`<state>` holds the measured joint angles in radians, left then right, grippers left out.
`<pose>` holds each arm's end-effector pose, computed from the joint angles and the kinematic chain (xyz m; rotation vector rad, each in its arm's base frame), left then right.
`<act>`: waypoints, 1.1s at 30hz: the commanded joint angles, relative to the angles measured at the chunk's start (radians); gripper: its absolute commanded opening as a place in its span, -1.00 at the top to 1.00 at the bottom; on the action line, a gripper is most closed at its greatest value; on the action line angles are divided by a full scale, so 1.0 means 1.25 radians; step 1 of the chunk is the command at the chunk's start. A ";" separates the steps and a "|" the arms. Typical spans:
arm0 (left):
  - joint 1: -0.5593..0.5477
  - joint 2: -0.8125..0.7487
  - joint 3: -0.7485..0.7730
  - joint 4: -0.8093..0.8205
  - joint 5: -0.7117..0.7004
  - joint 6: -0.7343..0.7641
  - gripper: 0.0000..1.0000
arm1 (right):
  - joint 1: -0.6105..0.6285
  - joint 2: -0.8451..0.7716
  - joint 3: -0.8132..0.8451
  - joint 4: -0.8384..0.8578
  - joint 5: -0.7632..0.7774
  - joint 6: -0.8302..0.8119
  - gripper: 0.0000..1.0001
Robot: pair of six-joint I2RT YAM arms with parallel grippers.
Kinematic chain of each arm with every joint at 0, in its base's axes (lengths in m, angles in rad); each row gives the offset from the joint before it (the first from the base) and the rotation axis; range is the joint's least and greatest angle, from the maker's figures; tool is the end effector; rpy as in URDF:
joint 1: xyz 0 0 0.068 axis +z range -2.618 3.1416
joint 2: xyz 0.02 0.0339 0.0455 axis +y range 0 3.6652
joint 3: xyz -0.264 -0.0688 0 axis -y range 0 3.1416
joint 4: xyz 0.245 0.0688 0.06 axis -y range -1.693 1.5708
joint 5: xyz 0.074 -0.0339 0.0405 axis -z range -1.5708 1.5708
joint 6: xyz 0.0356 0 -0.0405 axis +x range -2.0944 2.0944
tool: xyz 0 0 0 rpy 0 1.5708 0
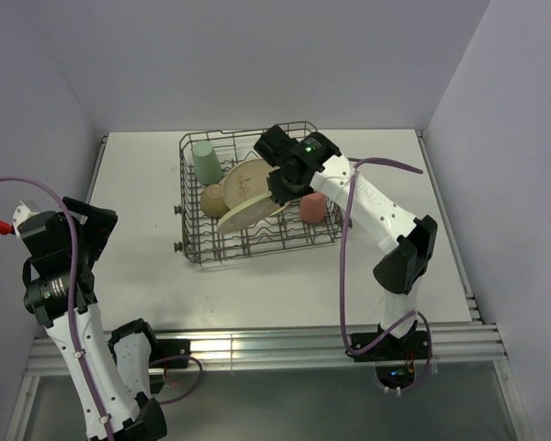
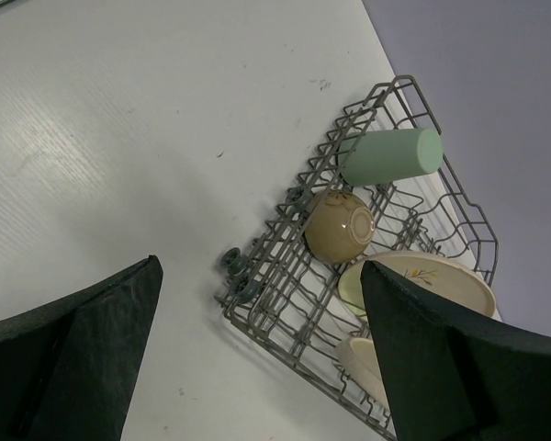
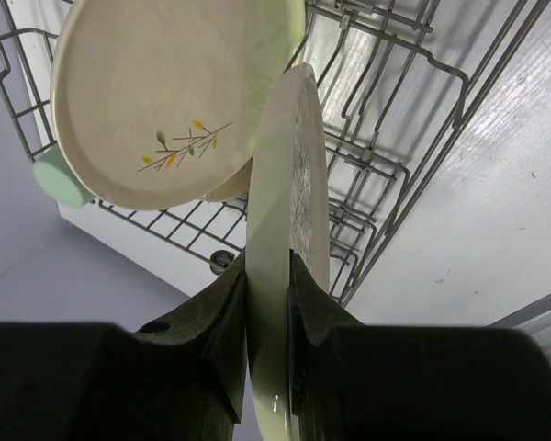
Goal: Load the mixed dishes into the dish rack
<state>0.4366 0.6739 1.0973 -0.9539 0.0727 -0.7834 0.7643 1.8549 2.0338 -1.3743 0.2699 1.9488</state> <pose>0.0979 0.0429 0.3782 -1.1739 1.7564 -0.2844 0.2694 0.2451 0.3688 1.6046 2.2570 0.4339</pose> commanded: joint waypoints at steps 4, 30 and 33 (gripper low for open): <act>-0.002 -0.019 -0.011 0.021 -0.005 -0.010 -0.93 | -0.025 -0.019 0.042 -0.055 0.033 0.310 1.00; -0.009 -0.047 -0.052 0.046 0.007 -0.003 -0.93 | -0.049 0.035 -0.006 -0.046 0.048 0.338 1.00; -0.008 -0.048 -0.059 0.050 0.006 -0.004 -0.93 | -0.052 0.044 -0.002 -0.038 0.049 0.335 1.00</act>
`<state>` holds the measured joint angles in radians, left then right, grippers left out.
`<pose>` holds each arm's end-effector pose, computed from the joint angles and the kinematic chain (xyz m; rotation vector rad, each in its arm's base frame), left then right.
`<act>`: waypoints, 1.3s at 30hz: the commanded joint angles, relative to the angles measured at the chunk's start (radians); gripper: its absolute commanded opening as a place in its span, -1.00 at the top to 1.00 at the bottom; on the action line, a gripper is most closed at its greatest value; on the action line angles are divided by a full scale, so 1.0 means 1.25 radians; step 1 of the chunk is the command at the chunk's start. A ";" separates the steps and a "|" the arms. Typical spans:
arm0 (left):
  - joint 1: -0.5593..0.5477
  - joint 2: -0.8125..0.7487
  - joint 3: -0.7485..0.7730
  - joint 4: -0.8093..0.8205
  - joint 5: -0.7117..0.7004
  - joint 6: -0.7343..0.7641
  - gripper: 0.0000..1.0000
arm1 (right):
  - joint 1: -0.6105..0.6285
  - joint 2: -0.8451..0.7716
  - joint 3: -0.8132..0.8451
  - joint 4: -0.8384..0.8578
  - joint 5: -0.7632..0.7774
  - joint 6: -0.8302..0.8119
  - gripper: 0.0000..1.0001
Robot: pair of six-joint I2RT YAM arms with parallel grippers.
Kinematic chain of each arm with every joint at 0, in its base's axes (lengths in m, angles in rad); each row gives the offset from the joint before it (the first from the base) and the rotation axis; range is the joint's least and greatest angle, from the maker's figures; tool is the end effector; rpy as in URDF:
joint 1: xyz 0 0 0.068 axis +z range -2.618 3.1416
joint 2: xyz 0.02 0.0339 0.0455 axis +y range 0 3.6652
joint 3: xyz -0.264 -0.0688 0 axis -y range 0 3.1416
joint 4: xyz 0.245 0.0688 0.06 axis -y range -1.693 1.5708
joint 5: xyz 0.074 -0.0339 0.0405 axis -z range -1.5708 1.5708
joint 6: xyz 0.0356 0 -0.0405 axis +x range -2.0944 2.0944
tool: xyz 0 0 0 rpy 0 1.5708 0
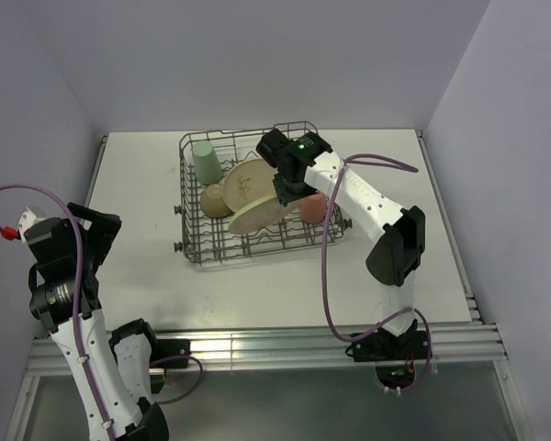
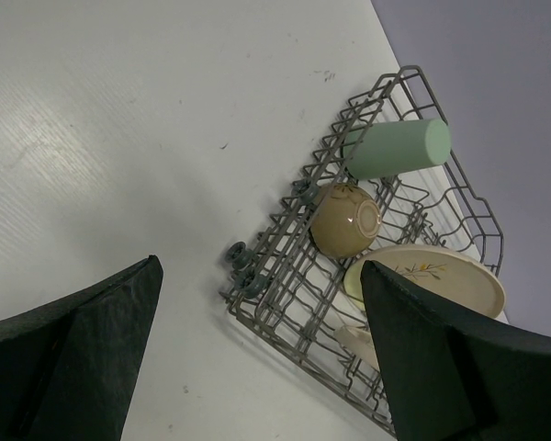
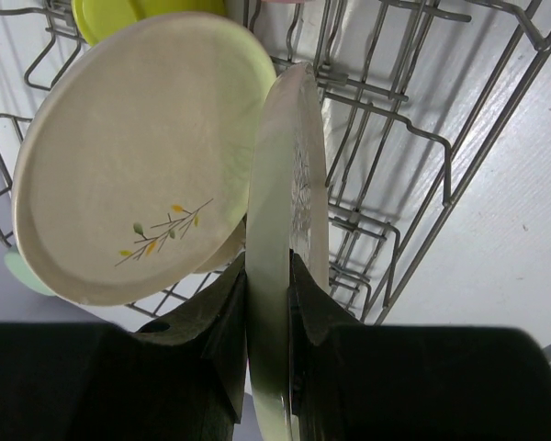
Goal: Load the mixed dishes into the dish rack
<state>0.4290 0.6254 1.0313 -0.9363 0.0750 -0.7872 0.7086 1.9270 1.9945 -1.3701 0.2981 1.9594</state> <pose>0.0937 0.0399 0.3645 -1.1698 1.7599 -0.2936 0.2962 0.2401 0.3331 1.6721 2.2195 0.2665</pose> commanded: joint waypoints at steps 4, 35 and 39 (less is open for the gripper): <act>-0.002 -0.008 -0.011 0.042 0.005 0.001 -0.93 | -0.011 -0.004 0.041 -0.057 0.027 0.322 1.00; -0.004 -0.012 -0.068 0.078 -0.018 0.011 -0.93 | -0.026 0.111 0.148 -0.022 0.072 0.212 -0.23; -0.003 -0.016 -0.079 0.081 -0.015 0.011 -0.93 | -0.031 0.102 0.124 -0.001 0.070 0.196 -0.30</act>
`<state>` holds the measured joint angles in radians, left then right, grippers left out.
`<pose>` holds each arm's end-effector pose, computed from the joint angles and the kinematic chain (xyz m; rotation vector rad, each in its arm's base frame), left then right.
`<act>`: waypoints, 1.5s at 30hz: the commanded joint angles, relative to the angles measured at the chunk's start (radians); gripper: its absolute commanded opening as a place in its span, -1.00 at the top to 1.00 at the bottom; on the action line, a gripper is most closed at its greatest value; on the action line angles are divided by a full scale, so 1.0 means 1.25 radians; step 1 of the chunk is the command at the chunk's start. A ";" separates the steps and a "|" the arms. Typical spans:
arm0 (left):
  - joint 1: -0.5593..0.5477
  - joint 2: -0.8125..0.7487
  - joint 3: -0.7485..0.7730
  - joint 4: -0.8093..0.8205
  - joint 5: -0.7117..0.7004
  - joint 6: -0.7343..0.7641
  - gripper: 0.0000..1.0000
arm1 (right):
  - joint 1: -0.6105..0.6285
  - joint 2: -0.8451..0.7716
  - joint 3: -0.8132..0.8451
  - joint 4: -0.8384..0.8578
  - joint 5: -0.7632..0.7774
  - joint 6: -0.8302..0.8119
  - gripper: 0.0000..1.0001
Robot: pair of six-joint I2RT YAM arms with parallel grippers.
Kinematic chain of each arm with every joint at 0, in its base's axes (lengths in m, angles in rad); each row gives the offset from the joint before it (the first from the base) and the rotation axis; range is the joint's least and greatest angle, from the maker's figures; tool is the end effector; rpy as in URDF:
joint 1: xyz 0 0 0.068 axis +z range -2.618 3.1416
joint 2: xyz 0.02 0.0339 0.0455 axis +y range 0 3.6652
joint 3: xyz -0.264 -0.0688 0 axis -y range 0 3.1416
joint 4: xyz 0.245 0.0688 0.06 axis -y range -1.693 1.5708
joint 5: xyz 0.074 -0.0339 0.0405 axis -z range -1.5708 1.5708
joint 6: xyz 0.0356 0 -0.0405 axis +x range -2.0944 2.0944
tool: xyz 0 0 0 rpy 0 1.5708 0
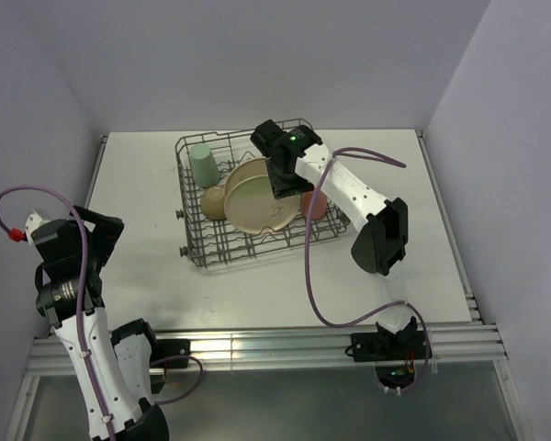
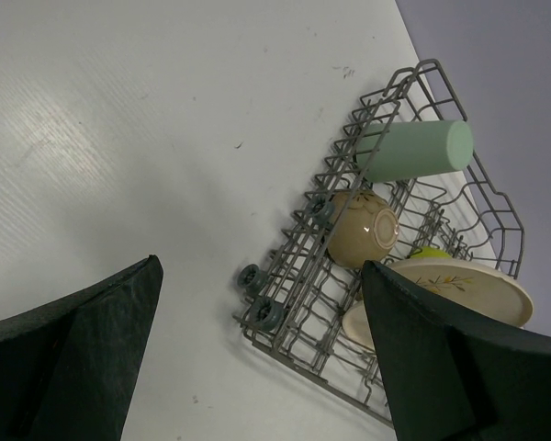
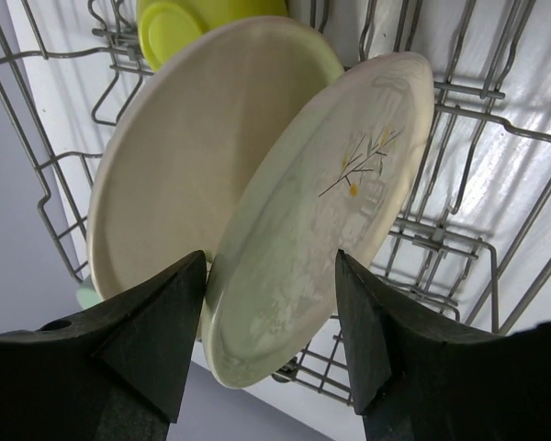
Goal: Load the mixed dishes into the dish rack
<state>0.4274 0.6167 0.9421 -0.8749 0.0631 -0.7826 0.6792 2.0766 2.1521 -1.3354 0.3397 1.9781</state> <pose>0.1019 0.0440 0.3442 -1.1812 1.7744 -0.2771 0.3347 0.2550 0.3203 1.7055 2.1250 0.3024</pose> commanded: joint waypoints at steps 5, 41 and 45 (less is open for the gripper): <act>-0.003 -0.009 -0.011 0.034 -0.011 0.009 -0.93 | -0.008 -0.016 0.025 -0.021 0.035 0.149 -0.34; -0.004 0.065 -0.048 0.103 0.107 0.096 -0.91 | -0.040 -0.312 -0.277 0.377 0.223 -0.495 -0.39; -0.061 0.113 -0.014 0.118 0.094 0.105 -0.93 | -0.012 -0.406 -0.399 0.559 0.209 -0.830 -0.39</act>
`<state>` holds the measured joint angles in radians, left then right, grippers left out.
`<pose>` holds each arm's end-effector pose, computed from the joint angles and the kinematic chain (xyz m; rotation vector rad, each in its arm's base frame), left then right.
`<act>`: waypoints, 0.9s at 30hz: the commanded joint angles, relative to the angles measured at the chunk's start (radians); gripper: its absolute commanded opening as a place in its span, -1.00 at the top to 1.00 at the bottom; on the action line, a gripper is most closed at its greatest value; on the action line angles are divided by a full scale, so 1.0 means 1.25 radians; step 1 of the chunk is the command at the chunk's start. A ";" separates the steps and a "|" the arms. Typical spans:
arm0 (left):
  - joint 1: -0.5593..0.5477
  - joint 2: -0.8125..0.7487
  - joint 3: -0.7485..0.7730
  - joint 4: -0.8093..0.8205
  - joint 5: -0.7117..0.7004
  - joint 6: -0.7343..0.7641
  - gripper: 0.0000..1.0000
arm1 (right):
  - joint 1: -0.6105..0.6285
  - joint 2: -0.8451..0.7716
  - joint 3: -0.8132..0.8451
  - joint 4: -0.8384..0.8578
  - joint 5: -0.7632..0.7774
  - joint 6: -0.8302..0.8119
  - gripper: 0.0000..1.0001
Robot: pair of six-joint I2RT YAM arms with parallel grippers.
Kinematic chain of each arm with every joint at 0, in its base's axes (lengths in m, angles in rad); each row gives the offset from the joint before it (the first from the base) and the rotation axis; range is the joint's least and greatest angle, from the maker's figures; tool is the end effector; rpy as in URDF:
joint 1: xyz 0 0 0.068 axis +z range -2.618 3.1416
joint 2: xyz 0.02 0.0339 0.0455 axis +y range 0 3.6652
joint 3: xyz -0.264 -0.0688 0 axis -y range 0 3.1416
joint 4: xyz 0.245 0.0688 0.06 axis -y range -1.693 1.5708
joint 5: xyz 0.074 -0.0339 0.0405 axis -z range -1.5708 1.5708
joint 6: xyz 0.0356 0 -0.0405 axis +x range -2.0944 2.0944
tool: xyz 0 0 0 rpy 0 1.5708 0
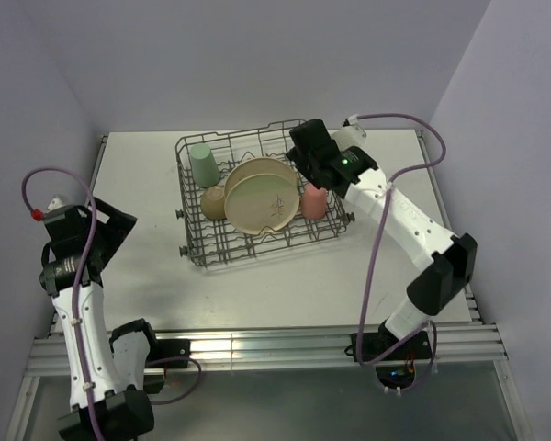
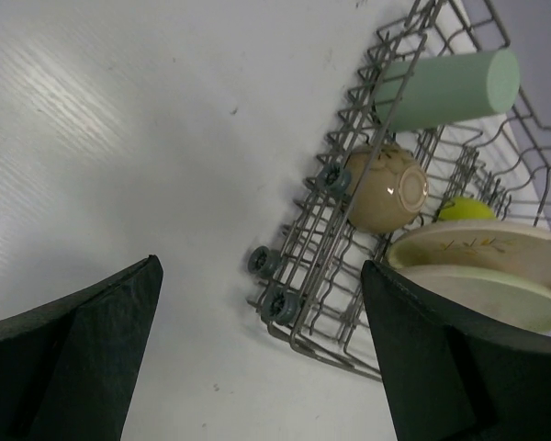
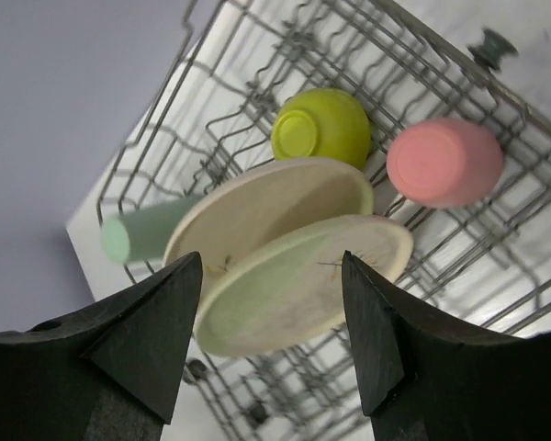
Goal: Load the mixed dishes into the dish rack
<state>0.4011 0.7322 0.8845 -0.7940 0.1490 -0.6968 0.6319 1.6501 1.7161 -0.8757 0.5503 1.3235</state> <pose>0.1348 0.0514 0.3211 -1.0887 1.9392 -0.3281 0.2962 0.1937 0.3771 1.0022 2.0316 0.3915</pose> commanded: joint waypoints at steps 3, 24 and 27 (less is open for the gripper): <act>-0.167 0.077 0.084 0.063 -0.053 0.004 -0.96 | 0.049 -0.125 -0.128 0.266 0.000 -0.517 -0.40; -0.772 0.212 0.073 0.142 -0.363 -0.221 -0.97 | 0.112 -0.740 -0.724 0.385 -0.209 -0.730 -0.43; -0.806 0.196 0.057 0.152 -0.373 -0.246 -0.97 | 0.112 -0.797 -0.770 0.406 -0.240 -0.718 -0.43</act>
<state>-0.5743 1.0279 0.9634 -0.6743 -0.2638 -0.9390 0.7662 0.7143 0.7822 -0.4469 0.2974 0.4149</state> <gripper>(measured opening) 0.986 0.715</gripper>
